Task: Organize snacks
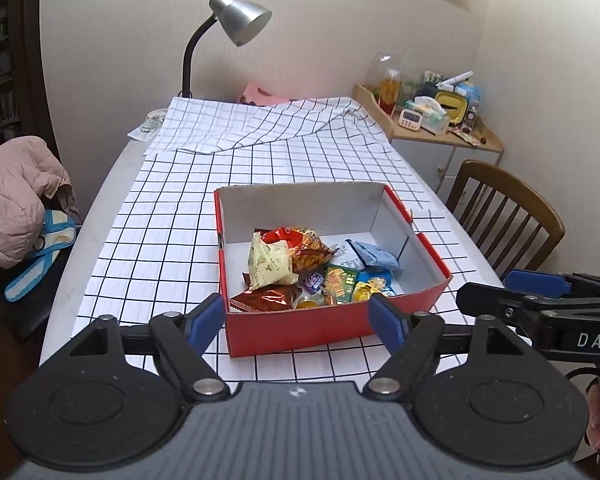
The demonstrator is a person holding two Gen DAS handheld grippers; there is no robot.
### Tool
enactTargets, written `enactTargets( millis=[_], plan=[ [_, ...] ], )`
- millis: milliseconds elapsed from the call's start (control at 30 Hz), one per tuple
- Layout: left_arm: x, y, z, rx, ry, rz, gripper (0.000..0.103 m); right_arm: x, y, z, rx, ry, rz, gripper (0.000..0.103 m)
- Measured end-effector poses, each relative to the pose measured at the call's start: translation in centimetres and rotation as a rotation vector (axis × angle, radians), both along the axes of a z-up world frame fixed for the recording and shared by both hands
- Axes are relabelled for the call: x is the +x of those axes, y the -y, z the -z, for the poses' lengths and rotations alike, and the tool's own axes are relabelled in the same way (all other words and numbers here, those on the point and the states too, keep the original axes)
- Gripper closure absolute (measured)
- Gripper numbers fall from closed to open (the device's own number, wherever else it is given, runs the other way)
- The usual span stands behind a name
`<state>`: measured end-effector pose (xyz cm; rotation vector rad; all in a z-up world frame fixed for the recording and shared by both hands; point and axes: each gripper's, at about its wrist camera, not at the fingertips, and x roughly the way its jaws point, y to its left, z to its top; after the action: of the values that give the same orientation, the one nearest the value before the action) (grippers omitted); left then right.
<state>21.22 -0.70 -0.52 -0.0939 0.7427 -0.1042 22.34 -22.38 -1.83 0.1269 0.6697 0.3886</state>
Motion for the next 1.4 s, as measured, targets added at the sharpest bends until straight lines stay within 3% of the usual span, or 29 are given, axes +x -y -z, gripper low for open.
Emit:
enactTargets(
  millis=[67,133,200,533,1300,1400],
  plan=[
    [-0.6,0.0,-0.3,-0.006,0.01,-0.001,0.023,-0.6,0.2,-0.2,0.005,0.01,0.01,0.004],
    [-1.0,0.0,-0.5,-0.011,0.014,0.004,0.02,-1.2,0.4,-0.4,0.009,0.029,0.016,0.001],
    [-1.5,0.1,-0.6,-0.023,0.016,0.016,0.014,-1.8,0.6,-0.6,0.018,0.043,0.015,0.001],
    [-2.7,1.0,-0.8,-0.024,0.01,0.016,0.014,-4.4,0.6,-2.0,0.006,0.137,0.01,0.0],
    [-4.2,2.5,-2.6,-0.016,0.042,-0.007,0.014,-5.2,1.5,-3.4,0.035,0.141,-0.04,0.0],
    [-4.2,2.6,-2.8,-0.016,0.044,-0.009,0.014,-4.8,1.7,-3.4,0.027,0.111,-0.02,0.0]
  ],
)
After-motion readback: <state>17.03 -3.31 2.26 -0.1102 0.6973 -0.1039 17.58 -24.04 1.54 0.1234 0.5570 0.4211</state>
